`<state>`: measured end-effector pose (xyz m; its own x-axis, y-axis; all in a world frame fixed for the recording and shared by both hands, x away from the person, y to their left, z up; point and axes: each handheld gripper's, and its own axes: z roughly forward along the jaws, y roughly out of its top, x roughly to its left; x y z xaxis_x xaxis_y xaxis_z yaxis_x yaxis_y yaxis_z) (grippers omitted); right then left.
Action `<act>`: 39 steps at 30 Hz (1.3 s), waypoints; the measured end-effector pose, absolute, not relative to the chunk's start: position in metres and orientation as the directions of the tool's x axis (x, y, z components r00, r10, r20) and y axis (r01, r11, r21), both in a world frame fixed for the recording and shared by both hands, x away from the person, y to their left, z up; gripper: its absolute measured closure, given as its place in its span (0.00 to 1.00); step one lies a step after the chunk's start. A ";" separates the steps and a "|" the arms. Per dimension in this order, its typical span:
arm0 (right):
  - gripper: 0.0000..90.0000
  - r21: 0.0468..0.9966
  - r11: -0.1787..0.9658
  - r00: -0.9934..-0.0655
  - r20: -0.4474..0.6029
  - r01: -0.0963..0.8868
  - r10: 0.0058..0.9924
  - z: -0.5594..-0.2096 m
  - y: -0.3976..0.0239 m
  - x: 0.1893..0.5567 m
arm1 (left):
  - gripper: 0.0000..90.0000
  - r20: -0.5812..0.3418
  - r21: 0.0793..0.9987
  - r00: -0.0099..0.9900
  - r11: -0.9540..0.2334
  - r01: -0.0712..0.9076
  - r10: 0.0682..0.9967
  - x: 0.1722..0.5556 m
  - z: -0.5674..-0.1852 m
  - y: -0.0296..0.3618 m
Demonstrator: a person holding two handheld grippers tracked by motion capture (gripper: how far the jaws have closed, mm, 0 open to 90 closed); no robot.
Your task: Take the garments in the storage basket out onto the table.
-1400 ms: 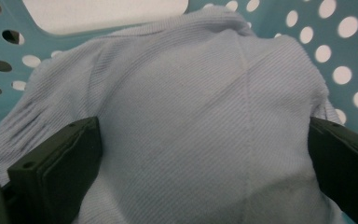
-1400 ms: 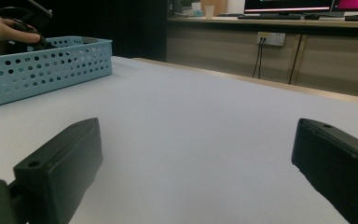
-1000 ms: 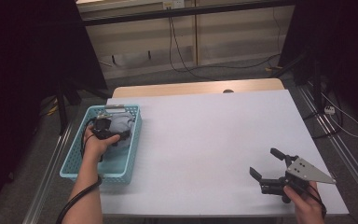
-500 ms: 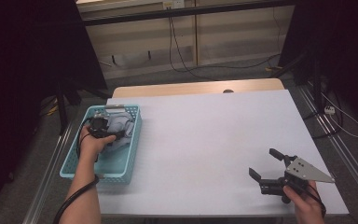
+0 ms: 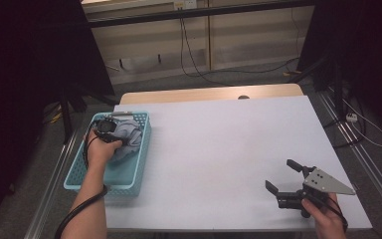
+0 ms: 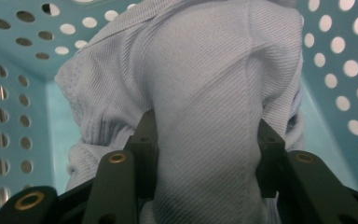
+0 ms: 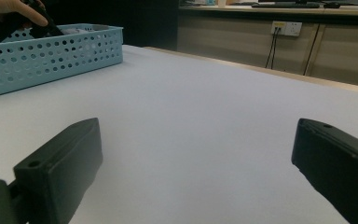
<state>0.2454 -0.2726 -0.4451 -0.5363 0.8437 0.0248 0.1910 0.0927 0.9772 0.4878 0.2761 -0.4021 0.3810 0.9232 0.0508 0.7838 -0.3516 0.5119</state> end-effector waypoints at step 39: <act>0.01 0.977 0.086 -0.526 0.030 0.195 0.850 -0.445 -0.274 0.245 | 0.62 -0.023 0.439 0.419 -0.367 0.820 0.908 0.480 -0.253 0.287</act>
